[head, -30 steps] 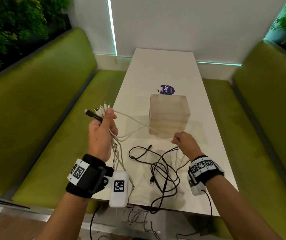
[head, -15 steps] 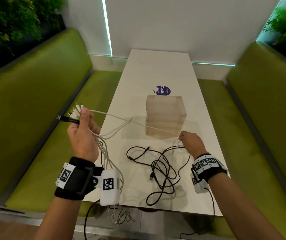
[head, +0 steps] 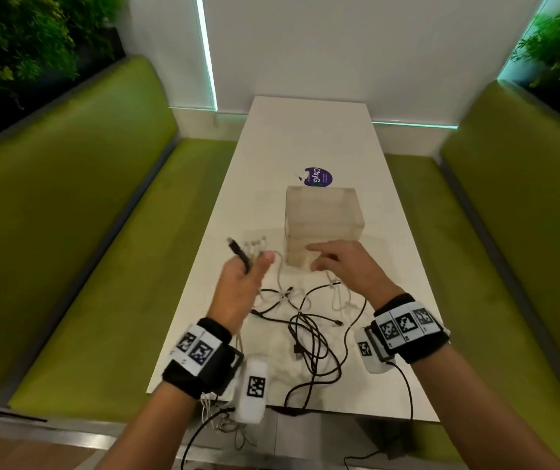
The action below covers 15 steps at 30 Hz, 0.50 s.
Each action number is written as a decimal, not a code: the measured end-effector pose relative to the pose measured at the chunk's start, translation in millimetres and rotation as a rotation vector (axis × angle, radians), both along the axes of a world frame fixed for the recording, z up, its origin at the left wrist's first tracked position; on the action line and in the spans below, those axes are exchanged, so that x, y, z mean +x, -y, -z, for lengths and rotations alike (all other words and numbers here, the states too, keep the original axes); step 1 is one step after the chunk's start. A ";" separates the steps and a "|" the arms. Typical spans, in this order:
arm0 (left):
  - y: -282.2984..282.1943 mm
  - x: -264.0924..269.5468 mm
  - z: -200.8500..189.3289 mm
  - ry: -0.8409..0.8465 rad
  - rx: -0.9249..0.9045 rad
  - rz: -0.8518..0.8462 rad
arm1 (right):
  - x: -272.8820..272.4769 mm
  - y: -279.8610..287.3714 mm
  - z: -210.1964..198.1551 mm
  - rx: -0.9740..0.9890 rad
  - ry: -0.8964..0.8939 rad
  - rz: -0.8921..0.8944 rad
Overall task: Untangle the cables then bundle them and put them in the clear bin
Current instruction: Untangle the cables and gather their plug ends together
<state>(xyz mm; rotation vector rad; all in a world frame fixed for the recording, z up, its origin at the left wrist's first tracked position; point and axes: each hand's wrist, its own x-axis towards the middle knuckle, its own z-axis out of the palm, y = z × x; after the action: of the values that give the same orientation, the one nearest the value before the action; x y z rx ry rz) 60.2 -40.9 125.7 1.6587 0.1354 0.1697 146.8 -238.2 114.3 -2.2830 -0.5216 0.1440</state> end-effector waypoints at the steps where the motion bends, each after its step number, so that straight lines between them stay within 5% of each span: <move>1: 8.9 -0.7 1.4 0.001 0.032 0.071 | -4.3 -7.8 -4.5 -0.013 0.015 -0.025; 5: 26.8 1.1 12.6 -0.012 0.068 0.212 | -14.2 -24.5 -11.9 -0.105 0.100 -0.071; 15: 0.8 14.3 25.2 -0.020 0.248 -0.009 | -14.8 -19.9 -23.5 0.199 -0.134 -0.158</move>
<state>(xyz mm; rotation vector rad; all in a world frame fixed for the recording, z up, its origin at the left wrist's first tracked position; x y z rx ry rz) 74.6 -41.7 100.4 1.9074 0.1419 0.1827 132.0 -218.4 137.8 -2.0231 -0.6167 0.3078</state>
